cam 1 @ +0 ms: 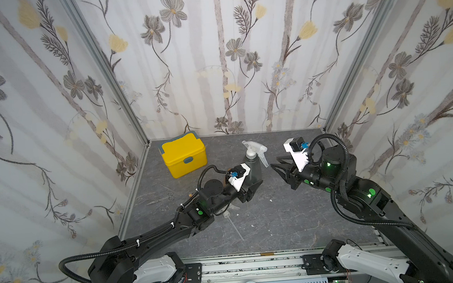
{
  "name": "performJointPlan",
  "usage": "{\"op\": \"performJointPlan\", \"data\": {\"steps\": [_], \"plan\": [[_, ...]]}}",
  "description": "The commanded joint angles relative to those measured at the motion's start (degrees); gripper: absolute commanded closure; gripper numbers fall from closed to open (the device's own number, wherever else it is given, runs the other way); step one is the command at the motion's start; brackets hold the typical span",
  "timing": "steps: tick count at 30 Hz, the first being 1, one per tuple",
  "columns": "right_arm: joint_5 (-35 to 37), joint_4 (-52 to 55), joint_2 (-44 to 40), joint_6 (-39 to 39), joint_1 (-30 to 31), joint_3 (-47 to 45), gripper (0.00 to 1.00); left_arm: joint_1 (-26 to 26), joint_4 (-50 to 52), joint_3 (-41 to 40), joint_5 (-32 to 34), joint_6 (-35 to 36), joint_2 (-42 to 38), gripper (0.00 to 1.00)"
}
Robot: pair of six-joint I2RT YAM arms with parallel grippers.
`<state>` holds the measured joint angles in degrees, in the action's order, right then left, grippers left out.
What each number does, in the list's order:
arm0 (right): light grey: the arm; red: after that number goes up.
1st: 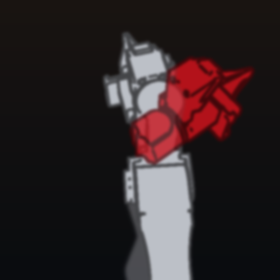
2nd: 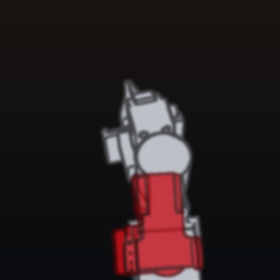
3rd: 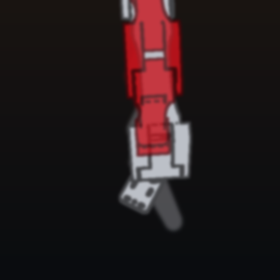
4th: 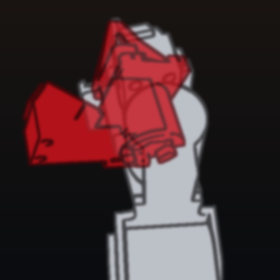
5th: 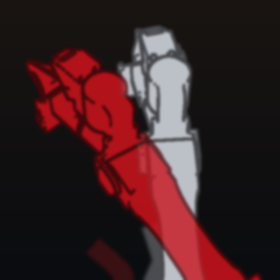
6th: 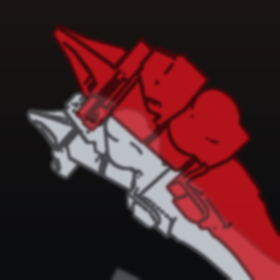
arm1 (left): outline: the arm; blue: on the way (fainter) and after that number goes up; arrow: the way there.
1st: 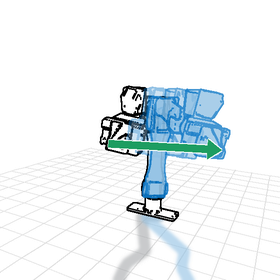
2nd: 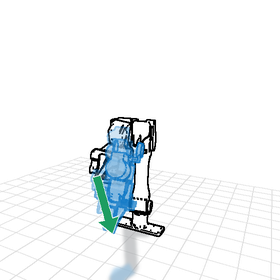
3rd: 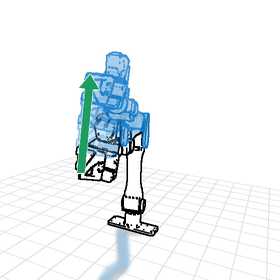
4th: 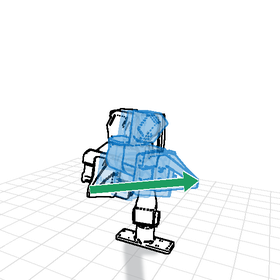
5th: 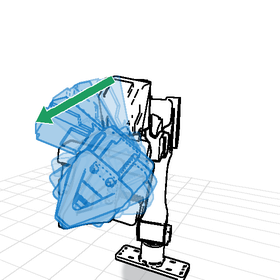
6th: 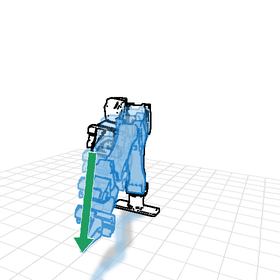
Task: Attach spray nozzles to spray bottles
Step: Screw the spray nozzle on the spray bottle.
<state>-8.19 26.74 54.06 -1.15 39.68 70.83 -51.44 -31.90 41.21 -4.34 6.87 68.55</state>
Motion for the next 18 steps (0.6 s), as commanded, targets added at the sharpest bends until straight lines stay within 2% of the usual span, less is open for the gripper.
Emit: {"op": "performJointPlan", "data": {"steps": [1, 2, 3, 8, 13, 18], "plan": [[-3.72, -2.42, 0.8, -2.49, 0.06, 2.71, 0.57, 0.02, -2.18, 1.04, 3.45, -0.24, 0.68, 0.27], [-5.3, -4.23, 1.24, -3.61, 0.13, 3.63, 0.47, 0.03, -1.99, 1.11, 4.1, -0.36, 0.94, 0.28], [-7.03, -6.12, 1.68, -4.45, 0.14, 4.31, 0.43, -0.06, -1.85, 1.3, 4.56, -0.29, 1.14, 0.28], [-9.39, -11.88, 5.07, -5.97, 0.74, 7.09, 0.34, -0.05, -1.83, 1.4, 7.13, -0.33, 1.49, 0.28], [-6.79, -13.68, 10.89, -6.54, 1.79, 9.72, 0.32, -0.03, -1.6, 1.68, 7.94, -0.5, 1.84, 0.28], [-3.11, -15.82, 15.43, -6.95, 4.74, 11.49, 0.42, -0.02, -1.48, 1.77, 8.73, -0.14, 1.93, 0.28]]}}
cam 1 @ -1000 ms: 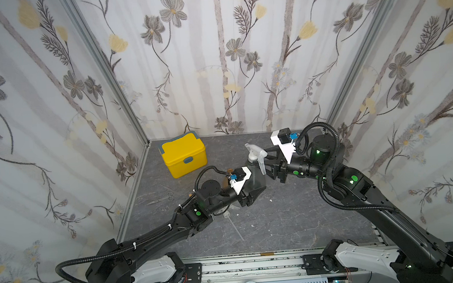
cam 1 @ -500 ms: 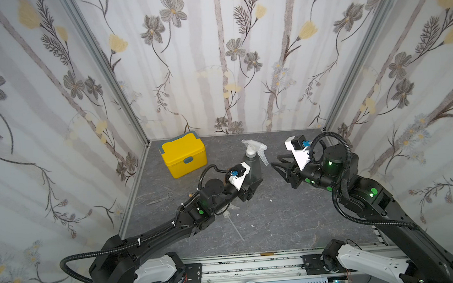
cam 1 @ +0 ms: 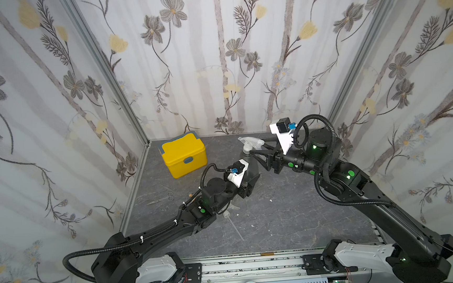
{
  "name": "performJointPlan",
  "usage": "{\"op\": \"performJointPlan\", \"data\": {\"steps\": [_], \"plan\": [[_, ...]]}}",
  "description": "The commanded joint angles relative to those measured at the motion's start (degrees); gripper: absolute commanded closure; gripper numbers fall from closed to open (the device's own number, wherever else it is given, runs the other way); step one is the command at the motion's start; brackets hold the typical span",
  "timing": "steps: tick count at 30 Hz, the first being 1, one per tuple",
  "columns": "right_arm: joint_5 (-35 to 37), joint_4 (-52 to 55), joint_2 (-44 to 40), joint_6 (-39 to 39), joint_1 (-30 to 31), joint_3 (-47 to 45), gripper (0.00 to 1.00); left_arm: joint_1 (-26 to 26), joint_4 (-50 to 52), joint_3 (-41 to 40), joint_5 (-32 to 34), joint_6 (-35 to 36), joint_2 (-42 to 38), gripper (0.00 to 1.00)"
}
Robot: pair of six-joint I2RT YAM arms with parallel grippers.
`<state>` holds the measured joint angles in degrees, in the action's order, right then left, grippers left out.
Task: Attach spray nozzles to spray bottles
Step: Screw the spray nozzle on the spray bottle.
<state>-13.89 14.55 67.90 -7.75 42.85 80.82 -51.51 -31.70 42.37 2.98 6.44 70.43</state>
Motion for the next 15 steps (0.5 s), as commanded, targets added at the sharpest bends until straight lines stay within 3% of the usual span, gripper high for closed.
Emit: {"op": "performJointPlan", "data": {"steps": [1, 8, 15], "plan": [[3.96, -3.15, 2.46, 0.15, 2.37, 2.18, 0.45, 0.05, -1.58, 0.7, 1.56, 0.27, 0.05, 0.28], [9.75, -1.8, 4.87, 0.54, 5.14, 3.22, 0.61, 0.01, -1.49, 0.78, 1.94, 0.44, 0.23, 0.28], [12.55, 0.48, 5.93, 0.76, 6.1, 3.77, 0.54, 0.0, -1.36, 0.78, 1.97, 0.8, 0.01, 0.28]]}}
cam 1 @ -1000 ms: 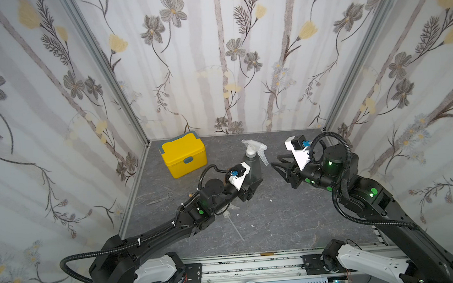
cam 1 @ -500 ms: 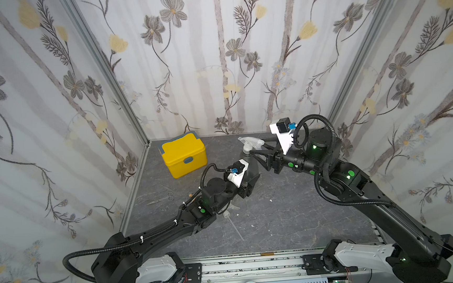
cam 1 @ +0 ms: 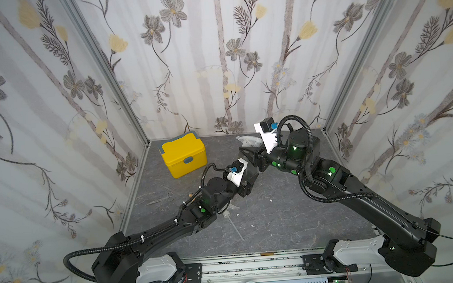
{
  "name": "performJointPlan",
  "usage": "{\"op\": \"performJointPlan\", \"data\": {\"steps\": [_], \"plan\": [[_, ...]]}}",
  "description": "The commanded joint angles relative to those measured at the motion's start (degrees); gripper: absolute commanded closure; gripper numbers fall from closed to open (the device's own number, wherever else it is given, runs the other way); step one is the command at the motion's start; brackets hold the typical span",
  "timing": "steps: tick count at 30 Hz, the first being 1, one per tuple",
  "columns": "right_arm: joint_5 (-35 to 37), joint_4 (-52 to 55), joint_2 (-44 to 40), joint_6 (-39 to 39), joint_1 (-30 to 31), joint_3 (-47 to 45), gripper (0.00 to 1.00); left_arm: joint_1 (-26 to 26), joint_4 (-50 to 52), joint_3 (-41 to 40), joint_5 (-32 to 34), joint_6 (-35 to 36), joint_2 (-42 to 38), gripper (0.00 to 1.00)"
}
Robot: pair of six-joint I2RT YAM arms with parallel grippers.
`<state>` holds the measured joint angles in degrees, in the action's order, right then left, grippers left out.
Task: Attach spray nozzles to spray bottles
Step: Screw the spray nozzle on the spray bottle.
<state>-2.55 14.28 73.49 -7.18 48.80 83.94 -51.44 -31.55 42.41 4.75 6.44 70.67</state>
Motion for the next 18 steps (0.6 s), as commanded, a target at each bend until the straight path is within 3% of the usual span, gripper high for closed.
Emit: {"op": "performJointPlan", "data": {"steps": [1, 10, 18], "plan": [[1.4, 1.01, 0.33, -0.03, 0.08, 0.65, 0.54, -0.03, -1.57, 0.74, 0.17, 0.92, -0.32, 0.28], [0.83, 2.5, 0.38, -0.58, 0.52, 1.58, 0.77, 0.01, -1.44, 0.74, -0.35, 0.96, -0.36, 0.28], [4.26, 4.09, 1.04, -1.3, 3.13, 1.49, 0.81, 0.01, -1.31, 0.86, 0.12, 1.3, -0.63, 0.28]]}}
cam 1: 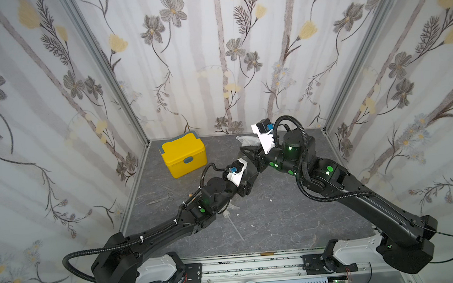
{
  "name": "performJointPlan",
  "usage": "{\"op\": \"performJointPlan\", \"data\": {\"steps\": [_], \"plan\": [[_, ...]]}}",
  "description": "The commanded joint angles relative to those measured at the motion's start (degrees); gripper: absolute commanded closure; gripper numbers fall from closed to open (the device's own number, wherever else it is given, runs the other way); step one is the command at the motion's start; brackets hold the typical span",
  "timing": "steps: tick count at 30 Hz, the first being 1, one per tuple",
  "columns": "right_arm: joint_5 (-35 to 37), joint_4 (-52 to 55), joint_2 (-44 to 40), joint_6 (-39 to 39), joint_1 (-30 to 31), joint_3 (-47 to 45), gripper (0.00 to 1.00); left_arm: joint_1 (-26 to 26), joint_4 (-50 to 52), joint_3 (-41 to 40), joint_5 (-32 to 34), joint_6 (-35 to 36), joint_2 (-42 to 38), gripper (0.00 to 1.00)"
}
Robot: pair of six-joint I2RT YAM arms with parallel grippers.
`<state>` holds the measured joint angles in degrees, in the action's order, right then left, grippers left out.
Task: Attach spray nozzles to spray bottles
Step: Screw the spray nozzle on the spray bottle.
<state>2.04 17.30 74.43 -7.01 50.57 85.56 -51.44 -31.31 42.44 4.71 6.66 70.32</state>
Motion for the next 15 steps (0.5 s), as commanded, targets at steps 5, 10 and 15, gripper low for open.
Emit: {"op": "performJointPlan", "data": {"steps": [5, 10, 15], "plan": [[14.94, 0.03, 0.01, -6.22, 5.73, -2.49, 0.88, 0.0, -1.5, 0.95, 1.25, 1.09, -0.19, 0.28], [28.52, -4.1, 0.85, -8.28, 12.4, -4.63, 0.9, 0.02, -1.74, 0.96, 2.17, 1.28, -0.19, 0.28], [31.27, -5.47, 1.59, -8.78, 13.77, -4.26, 0.89, 0.02, -2.0, 0.88, 2.97, 1.45, -0.36, 0.28]]}}
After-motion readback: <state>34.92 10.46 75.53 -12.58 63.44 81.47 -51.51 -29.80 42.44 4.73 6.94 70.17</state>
